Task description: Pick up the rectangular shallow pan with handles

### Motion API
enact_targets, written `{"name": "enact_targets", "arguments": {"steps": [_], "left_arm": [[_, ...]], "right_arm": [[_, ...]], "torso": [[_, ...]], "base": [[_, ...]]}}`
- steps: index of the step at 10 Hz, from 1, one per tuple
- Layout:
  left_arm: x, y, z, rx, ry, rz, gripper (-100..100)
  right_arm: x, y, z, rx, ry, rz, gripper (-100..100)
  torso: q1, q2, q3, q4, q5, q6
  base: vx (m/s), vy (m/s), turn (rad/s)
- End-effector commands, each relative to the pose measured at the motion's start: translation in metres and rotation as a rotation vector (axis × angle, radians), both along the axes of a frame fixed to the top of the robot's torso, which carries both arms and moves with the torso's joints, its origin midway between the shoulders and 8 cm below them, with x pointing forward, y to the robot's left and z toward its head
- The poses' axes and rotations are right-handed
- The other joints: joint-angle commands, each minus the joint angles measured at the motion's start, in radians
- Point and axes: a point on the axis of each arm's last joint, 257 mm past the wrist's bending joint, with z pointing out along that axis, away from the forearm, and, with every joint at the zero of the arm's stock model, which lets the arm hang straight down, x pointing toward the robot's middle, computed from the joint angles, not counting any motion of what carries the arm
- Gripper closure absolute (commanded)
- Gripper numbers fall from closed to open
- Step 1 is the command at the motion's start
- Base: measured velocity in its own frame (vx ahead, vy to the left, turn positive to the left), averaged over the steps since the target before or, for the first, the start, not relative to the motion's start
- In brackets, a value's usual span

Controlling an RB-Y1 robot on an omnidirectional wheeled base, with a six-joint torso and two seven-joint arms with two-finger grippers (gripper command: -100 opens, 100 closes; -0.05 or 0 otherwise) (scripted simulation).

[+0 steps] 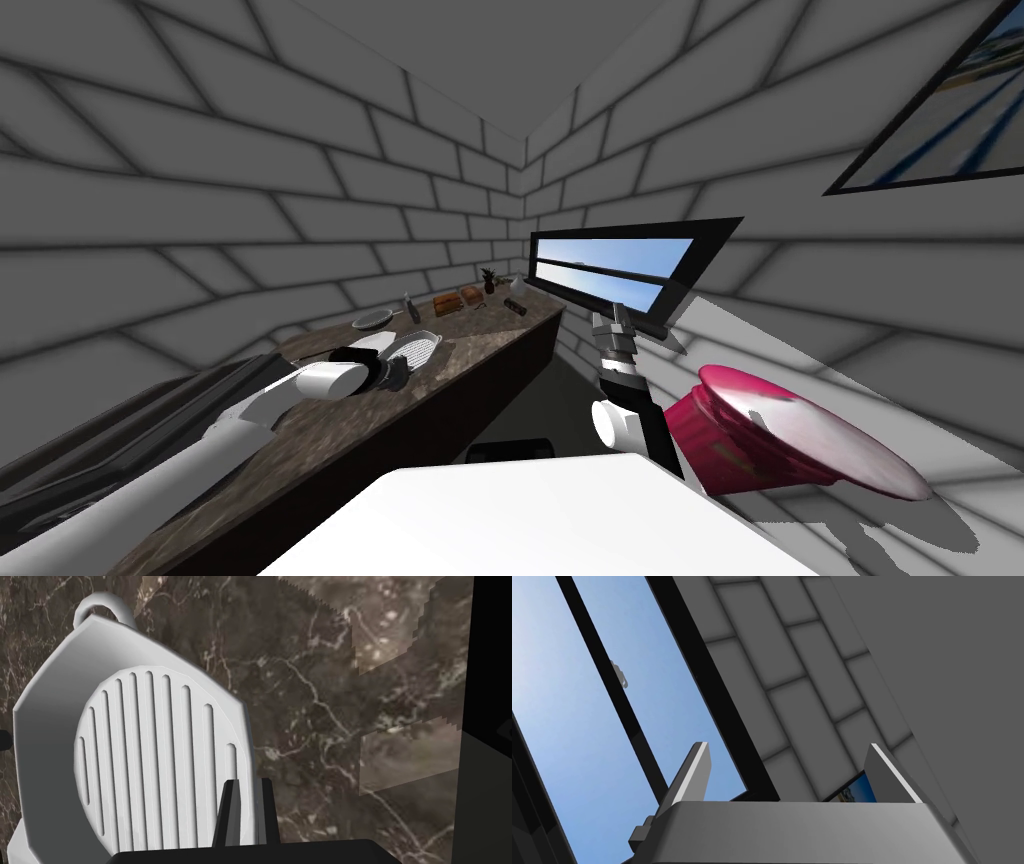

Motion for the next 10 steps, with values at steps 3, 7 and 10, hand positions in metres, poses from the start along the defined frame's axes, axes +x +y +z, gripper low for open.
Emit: {"name": "enact_targets", "arguments": {"steps": [3, 7, 10], "left_arm": [[-0.011, -0.013, 0.006, -0.001, -0.005, 0.006, 100], [-0.020, -0.033, 0.016, -0.006, -0.024, -0.008, 100], [-0.019, -0.032, 0.019, -0.007, -0.024, -0.011, 0]], "right_arm": [[0.000, 0.000, 0.000, 0.000, 0.000, 0.000, 0], [0.000, 0.000, 0.000, 0.000, 0.000, 0.000, 0], [0.000, 0.000, 0.000, 0.000, 0.000, 0.000, 0]], "torso": [[-0.001, 0.001, 0.001, 0.001, -0.001, -0.001], [0.000, 0.001, 0.001, 0.002, -0.001, -0.002], [-0.004, 0.004, 0.004, 0.003, -0.003, -0.001]], "base": [[0.023, 0.025, 0.007], [0.033, 0.034, 0.011], [0.000, 0.002, -0.002]]}}
